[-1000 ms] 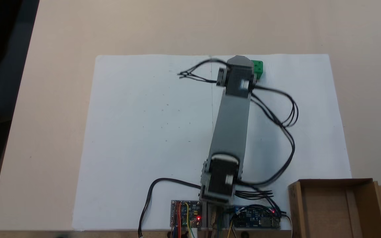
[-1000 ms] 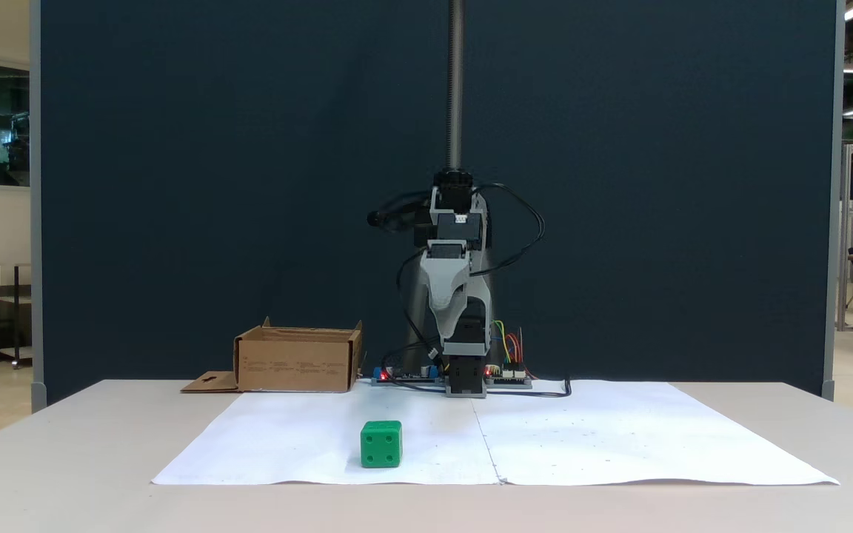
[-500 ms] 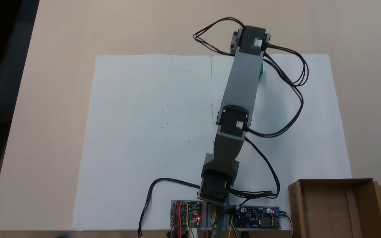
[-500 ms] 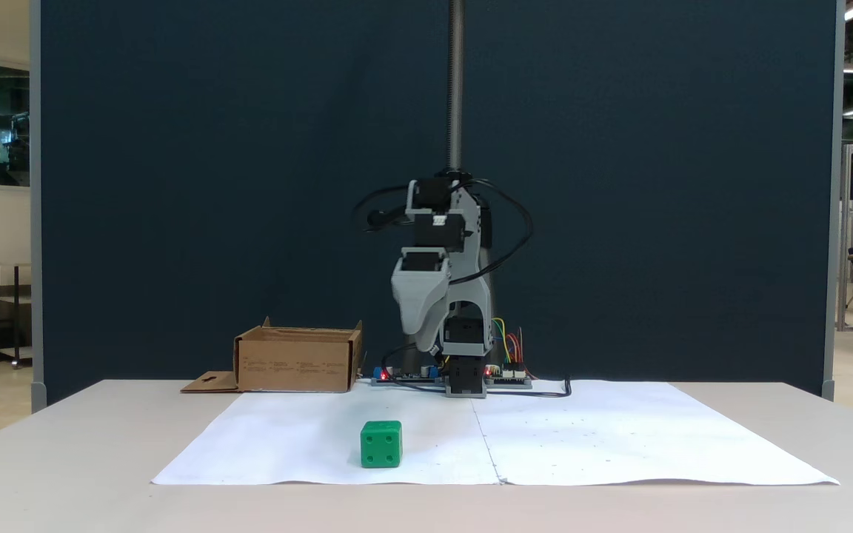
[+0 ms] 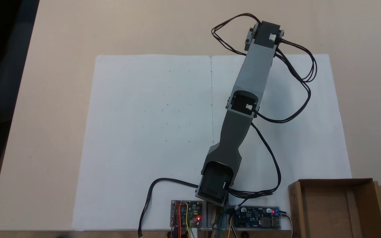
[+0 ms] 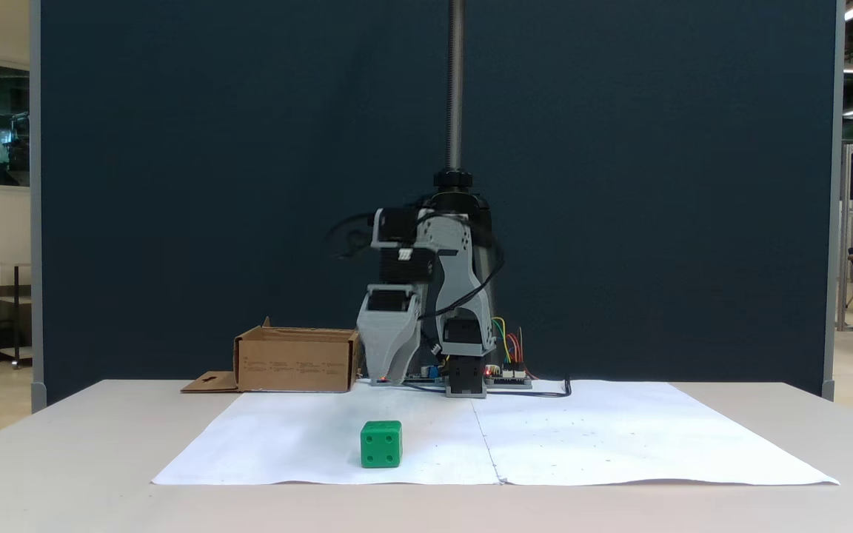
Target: Grasp a green dice and put it in the bin.
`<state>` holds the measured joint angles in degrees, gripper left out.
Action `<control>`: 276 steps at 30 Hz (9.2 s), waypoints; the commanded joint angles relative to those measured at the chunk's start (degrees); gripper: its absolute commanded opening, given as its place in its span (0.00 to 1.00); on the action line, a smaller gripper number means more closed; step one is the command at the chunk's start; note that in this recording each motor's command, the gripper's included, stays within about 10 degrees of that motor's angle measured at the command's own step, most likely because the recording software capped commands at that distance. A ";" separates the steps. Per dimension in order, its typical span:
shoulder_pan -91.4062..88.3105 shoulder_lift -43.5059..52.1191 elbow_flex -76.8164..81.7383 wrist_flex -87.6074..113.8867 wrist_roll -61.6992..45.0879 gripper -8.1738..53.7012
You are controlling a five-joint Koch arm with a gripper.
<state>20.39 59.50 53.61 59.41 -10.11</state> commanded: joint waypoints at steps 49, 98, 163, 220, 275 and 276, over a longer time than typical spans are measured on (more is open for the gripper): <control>0.62 -11.25 -11.25 -0.88 -18.46 0.82; 2.37 -17.14 -11.25 -4.92 -19.34 0.48; 79.63 17.31 -9.05 8.26 -7.91 0.33; 88.42 9.58 2.64 12.74 -17.49 0.81; -16.35 36.12 52.56 -65.39 14.50 0.84; -17.40 37.35 55.20 -66.18 14.50 0.84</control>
<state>4.13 92.99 108.90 0.00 1.14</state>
